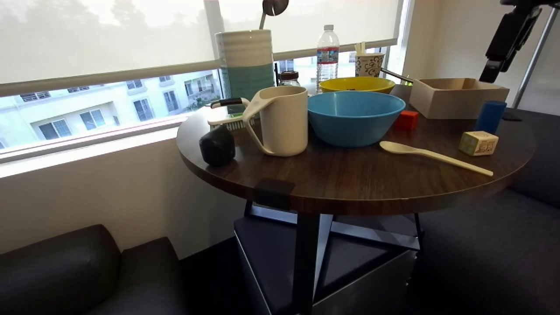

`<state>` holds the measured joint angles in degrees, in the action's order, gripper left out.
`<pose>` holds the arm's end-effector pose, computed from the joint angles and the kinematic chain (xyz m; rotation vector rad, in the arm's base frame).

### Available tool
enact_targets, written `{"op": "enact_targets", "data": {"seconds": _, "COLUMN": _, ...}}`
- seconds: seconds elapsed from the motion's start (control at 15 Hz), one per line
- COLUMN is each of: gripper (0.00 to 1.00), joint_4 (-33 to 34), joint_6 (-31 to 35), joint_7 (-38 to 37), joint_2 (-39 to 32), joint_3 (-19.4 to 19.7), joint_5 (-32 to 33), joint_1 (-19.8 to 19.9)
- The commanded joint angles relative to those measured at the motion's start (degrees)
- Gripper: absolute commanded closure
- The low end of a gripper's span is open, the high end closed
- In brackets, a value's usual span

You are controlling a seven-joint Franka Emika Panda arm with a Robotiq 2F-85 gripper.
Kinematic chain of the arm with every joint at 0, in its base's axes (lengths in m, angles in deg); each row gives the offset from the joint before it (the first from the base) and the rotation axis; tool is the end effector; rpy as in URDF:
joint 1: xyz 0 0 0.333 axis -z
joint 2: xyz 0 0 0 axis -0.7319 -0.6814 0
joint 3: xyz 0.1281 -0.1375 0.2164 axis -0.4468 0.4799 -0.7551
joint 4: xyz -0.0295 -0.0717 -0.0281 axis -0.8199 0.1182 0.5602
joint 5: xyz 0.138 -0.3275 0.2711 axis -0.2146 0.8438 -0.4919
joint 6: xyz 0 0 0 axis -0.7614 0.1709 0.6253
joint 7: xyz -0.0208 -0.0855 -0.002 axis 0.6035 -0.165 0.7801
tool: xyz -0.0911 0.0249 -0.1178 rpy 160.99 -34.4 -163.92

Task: Pick up the white spoon and scoop some of the substance from the yellow bowl, pour some of the substance into the blue bowl then into the white mug then into the wooden square box, put the white spoon back onto the table

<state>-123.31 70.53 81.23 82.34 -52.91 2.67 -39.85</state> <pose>0.4101 -0.1003 0.3831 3.0309 0.1715 0.1973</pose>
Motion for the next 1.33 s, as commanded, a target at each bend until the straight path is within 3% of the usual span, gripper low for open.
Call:
{"op": "enact_targets", "data": {"seconds": 0.0, "gripper": 0.0, "joint_4": -1.65, "joint_6": -1.25, "joint_7": -0.36, "joint_2": 8.21, "joint_3": -3.87, "joint_5": 2.95, "joint_1": -3.34}}
{"op": "enact_targets", "data": {"seconds": 0.33, "gripper": 0.0, "joint_4": -2.59, "joint_6": -4.09, "joint_7": 1.31, "joint_2": 9.29, "joint_3": -2.84, "joint_5": -5.45, "joint_1": -13.19}}
{"op": "enact_targets", "data": {"seconds": 0.67, "gripper": 0.0, "joint_4": -6.37, "joint_6": -1.25, "joint_7": 4.54, "joint_2": 6.5, "joint_3": -0.81, "joint_5": -13.74, "joint_1": -20.57}}
{"op": "enact_targets", "data": {"seconds": 0.87, "gripper": 0.0, "joint_4": -5.61, "joint_6": 0.02, "joint_7": 6.99, "joint_2": 3.39, "joint_3": -0.1, "joint_5": -16.01, "joint_1": -22.39}}
{"op": "enact_targets", "data": {"seconds": 1.27, "gripper": 0.0, "joint_4": -5.43, "joint_6": -0.53, "joint_7": 5.9, "joint_2": 2.25, "joint_3": -1.35, "joint_5": -14.01, "joint_1": -20.32}}
